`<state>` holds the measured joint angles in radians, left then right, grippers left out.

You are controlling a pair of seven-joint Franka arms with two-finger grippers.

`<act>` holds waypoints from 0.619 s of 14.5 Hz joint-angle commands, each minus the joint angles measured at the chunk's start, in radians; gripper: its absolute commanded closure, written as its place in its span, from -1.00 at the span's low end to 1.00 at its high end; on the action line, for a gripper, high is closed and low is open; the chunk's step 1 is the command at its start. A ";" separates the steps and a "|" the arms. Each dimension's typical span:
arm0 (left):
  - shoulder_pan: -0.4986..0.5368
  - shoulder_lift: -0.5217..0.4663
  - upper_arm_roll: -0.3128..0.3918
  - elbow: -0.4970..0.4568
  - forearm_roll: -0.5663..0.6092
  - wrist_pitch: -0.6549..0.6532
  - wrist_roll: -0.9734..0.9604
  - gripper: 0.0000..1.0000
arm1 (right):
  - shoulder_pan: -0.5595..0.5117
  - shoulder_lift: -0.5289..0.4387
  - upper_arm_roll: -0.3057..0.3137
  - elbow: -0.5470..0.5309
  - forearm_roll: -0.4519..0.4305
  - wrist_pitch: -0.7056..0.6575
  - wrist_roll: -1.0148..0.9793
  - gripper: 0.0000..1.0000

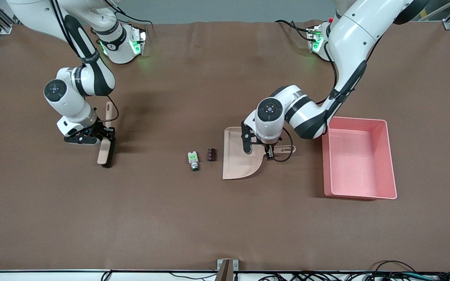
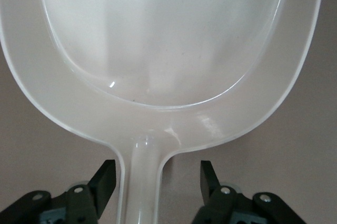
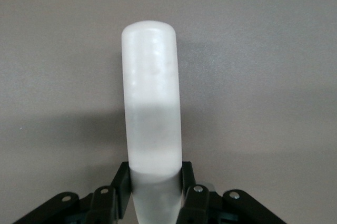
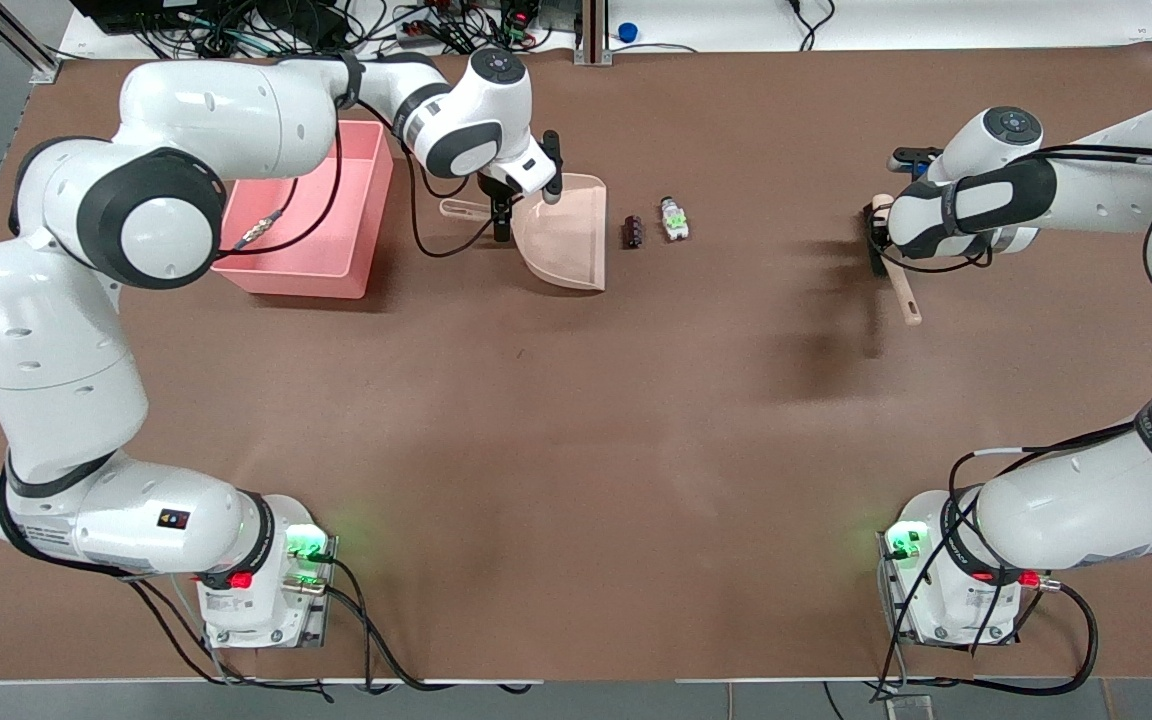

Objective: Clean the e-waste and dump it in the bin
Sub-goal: 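Grasp the dustpan handle with the left gripper while the right gripper grasps the brush, then lift the brush with the right gripper and move it behind the switch and capacitor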

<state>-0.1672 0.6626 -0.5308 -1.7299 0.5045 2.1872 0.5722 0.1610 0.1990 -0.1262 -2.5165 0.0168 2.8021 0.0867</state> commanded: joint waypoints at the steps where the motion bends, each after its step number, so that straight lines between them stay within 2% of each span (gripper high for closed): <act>1: -0.006 0.020 0.000 0.027 0.020 -0.014 -0.009 -0.43 | 0.032 -0.013 0.002 -0.008 0.005 -0.029 -0.005 0.95; 5: -0.008 0.026 0.002 0.036 0.029 -0.014 -0.011 -0.36 | 0.087 -0.015 0.003 0.077 0.005 -0.173 0.002 0.99; 9: -0.008 0.037 0.002 0.039 0.081 -0.014 -0.025 -0.24 | 0.133 -0.015 0.003 0.099 0.006 -0.179 0.065 0.99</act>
<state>-0.1671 0.6851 -0.5298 -1.7154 0.5609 2.1872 0.5608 0.2713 0.1985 -0.1211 -2.4238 0.0176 2.6380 0.1090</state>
